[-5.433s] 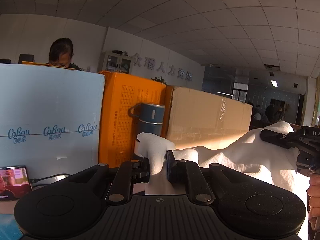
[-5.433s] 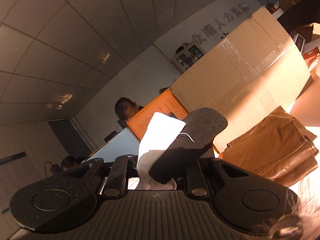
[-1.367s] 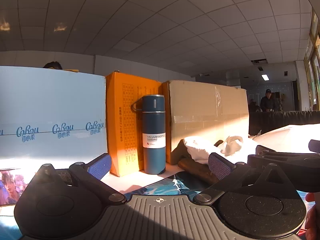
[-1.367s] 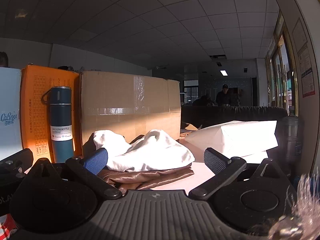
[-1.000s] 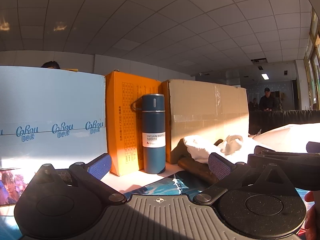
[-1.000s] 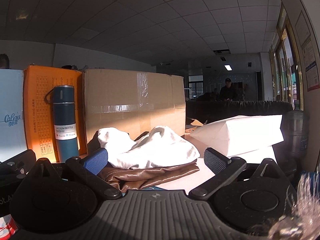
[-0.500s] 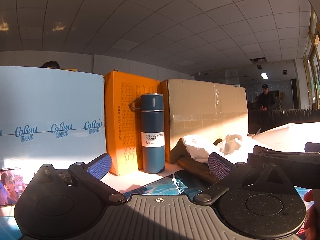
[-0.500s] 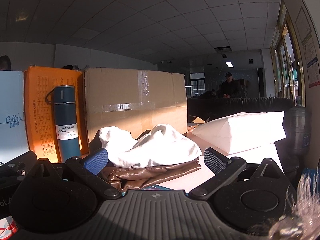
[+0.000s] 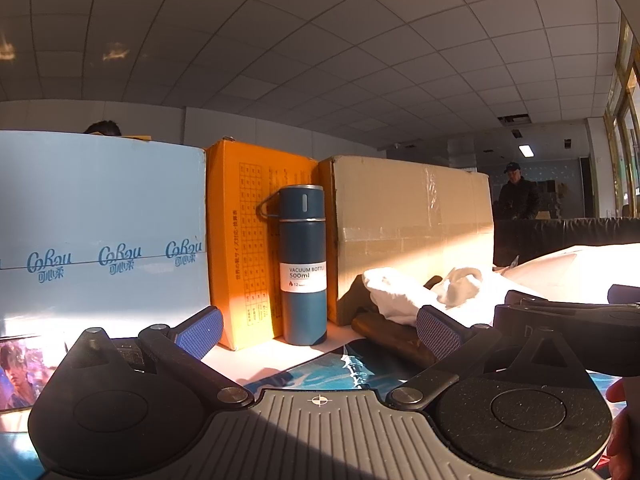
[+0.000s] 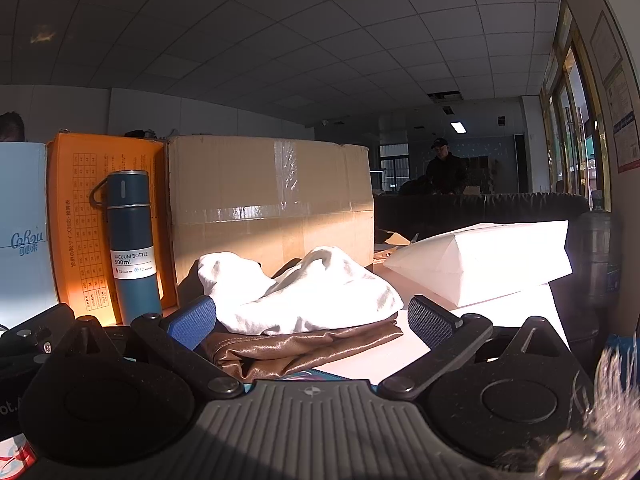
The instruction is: Fold clothes
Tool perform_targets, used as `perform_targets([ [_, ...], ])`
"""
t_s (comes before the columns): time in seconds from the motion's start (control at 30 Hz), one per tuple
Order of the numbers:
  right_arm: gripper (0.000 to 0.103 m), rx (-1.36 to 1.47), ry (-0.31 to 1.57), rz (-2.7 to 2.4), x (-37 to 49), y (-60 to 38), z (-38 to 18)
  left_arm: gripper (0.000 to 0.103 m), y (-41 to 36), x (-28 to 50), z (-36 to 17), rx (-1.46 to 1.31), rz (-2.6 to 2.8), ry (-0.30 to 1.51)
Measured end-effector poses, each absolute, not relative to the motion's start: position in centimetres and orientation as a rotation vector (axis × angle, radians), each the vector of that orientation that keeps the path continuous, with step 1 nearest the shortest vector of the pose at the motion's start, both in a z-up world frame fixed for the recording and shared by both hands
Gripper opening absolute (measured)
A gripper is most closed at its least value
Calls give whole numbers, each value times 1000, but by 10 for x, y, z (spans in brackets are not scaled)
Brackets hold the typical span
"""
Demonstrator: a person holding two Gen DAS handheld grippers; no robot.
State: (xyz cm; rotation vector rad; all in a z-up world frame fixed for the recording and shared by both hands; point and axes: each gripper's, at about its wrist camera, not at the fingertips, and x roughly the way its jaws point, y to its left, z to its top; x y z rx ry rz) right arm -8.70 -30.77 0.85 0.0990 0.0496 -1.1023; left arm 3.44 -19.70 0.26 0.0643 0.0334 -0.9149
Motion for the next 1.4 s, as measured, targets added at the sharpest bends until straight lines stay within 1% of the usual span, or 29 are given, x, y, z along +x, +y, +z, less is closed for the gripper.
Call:
perform_targets([
  [1.4, 103, 106, 63, -1096, -85, -311, 8, 103, -197, 35, 2, 68, -916, 35],
])
